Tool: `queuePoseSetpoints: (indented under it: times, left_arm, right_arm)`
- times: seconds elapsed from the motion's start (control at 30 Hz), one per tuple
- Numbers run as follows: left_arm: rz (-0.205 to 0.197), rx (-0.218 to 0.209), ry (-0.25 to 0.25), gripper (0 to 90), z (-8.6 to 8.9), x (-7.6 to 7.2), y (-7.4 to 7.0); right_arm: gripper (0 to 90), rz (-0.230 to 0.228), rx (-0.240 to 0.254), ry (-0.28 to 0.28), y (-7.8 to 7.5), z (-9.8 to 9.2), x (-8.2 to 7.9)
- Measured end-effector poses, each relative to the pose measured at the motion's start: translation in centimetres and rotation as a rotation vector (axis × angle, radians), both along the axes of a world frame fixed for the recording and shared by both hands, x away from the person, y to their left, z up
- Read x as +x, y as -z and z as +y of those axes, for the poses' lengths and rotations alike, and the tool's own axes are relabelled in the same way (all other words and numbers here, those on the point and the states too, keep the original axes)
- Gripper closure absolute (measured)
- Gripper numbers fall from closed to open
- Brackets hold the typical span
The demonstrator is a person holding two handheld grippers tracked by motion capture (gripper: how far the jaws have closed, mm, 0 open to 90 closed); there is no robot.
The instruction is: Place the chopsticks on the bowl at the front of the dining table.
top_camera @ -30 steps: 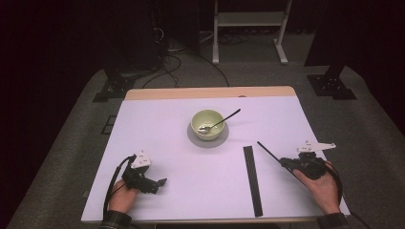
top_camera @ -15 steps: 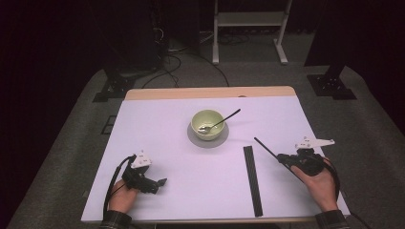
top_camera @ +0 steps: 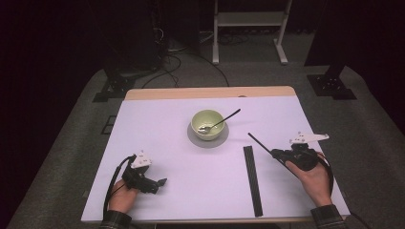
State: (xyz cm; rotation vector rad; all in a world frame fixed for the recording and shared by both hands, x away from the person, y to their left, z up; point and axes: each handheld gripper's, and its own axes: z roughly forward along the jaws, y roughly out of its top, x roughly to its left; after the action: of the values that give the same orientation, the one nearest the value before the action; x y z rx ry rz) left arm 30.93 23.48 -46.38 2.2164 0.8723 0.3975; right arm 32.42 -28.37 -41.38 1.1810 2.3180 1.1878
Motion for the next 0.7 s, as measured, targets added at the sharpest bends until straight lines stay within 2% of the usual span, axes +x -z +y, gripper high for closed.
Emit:
queuePoseSetpoints:
  times: [0.7]
  left_arm:
    - [0.000,-0.001,0.000,0.0,0.0,0.0,0.0]
  right_arm:
    - [85.6,-0.027,0.017,-0.041,-1.4,2.3,1.3]
